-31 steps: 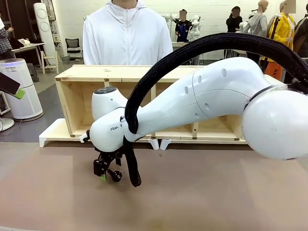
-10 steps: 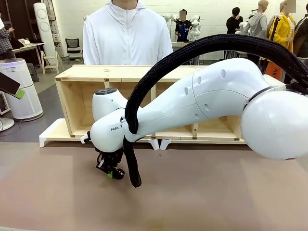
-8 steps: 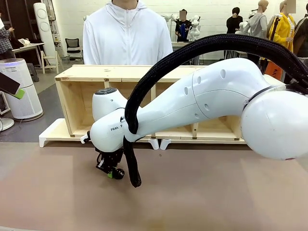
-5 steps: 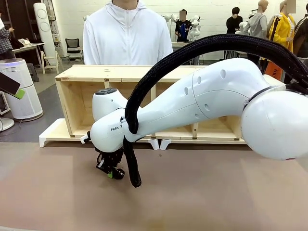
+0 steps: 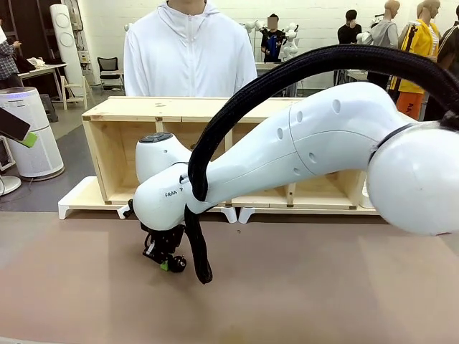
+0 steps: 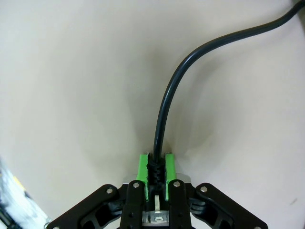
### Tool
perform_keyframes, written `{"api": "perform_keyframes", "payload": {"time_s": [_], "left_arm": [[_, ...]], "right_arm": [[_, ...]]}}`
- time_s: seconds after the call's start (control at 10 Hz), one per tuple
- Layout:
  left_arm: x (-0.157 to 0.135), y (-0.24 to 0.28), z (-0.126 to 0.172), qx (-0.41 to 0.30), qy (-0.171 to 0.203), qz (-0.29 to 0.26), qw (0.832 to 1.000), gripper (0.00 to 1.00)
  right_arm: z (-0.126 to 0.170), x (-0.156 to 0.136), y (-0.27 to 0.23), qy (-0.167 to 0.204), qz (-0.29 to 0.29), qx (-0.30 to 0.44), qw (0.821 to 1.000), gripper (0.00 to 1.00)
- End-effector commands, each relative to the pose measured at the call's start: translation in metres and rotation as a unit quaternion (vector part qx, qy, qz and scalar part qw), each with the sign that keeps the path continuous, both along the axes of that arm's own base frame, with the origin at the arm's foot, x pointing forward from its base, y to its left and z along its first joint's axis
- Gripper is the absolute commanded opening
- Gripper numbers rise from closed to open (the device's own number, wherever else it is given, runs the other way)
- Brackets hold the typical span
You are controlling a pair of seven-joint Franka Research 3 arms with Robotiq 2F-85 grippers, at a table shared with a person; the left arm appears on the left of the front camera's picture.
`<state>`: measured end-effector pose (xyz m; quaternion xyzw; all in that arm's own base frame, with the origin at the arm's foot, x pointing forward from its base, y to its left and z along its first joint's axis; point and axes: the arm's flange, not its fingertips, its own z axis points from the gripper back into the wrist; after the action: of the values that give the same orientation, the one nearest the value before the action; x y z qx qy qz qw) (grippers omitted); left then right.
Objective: Perform cable management.
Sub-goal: Pull the grasped Power Cable to the location of the Power Strip.
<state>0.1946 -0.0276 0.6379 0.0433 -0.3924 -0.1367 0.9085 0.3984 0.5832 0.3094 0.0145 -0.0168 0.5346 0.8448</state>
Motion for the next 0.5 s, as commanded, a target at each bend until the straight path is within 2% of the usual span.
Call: {"api": "perform_keyframes", "payload": {"time_s": [0.0, 0.2, 0.4], "left_arm": [[0.002, 0.0, 0.001, 0.0, -0.005, 0.0, 1.0, 1.0], [0.002, 0.0, 0.001, 0.0, -0.005, 0.0, 1.0, 1.0], [0.002, 0.0, 0.001, 0.0, -0.005, 0.0, 1.0, 1.0]], "right_arm": [[0.017, -0.03, -0.043, 0.024, -0.02, -0.002, 1.0, 0.17], [0.029, -0.051, -0.073, 0.022, -0.061, -0.007, 0.998, 0.17], [0.047, -0.065, -0.108, -0.003, -0.164, 0.002, 0.986, 0.17]]}}
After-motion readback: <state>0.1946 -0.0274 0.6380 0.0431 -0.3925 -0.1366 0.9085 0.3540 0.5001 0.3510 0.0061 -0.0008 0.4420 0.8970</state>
